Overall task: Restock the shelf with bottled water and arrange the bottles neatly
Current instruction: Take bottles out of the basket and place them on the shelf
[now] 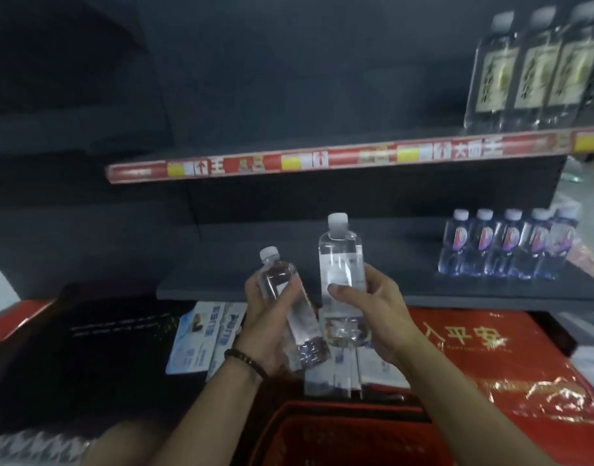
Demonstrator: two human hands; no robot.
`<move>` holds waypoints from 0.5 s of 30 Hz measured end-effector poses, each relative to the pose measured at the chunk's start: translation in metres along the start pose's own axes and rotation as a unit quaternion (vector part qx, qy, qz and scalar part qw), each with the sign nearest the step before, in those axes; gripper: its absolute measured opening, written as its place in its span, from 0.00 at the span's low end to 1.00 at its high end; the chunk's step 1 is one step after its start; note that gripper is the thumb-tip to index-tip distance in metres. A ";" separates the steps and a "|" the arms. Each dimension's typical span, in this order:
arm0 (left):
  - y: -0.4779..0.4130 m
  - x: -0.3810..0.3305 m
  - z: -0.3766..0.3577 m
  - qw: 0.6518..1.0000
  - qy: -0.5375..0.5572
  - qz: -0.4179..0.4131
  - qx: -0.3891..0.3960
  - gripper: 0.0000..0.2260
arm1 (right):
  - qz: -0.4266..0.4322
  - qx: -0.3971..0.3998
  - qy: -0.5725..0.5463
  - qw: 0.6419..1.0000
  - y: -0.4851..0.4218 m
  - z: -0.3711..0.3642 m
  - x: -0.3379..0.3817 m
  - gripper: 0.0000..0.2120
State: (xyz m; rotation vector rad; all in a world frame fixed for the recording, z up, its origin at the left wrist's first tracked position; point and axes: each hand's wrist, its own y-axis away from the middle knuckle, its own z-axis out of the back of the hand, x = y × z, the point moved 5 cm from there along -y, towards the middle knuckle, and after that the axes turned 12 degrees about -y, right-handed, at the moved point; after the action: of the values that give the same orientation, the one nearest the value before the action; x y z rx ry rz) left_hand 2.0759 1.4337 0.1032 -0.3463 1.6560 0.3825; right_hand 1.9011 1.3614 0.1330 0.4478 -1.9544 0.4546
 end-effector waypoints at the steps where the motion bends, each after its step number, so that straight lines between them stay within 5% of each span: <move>1: -0.003 -0.016 0.002 1.000 -0.019 -0.022 -0.010 0.27 | 0.018 0.008 0.006 1.000 -0.004 -0.011 0.016 0.16; 9: -0.046 -0.207 0.026 0.943 -0.128 -0.303 -0.053 0.21 | 0.133 0.127 0.073 0.980 -0.071 -0.121 0.150 0.20; 15: -0.130 -0.315 0.082 0.920 -0.147 -0.346 -0.106 0.29 | 0.173 0.106 0.099 0.974 -0.163 -0.184 0.207 0.17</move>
State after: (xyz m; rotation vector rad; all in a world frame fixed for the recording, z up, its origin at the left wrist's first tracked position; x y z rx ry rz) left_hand 2.2429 1.3544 0.4013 -0.9552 1.1039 0.0673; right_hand 2.0424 1.2914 0.4129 0.1823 -1.7984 0.9031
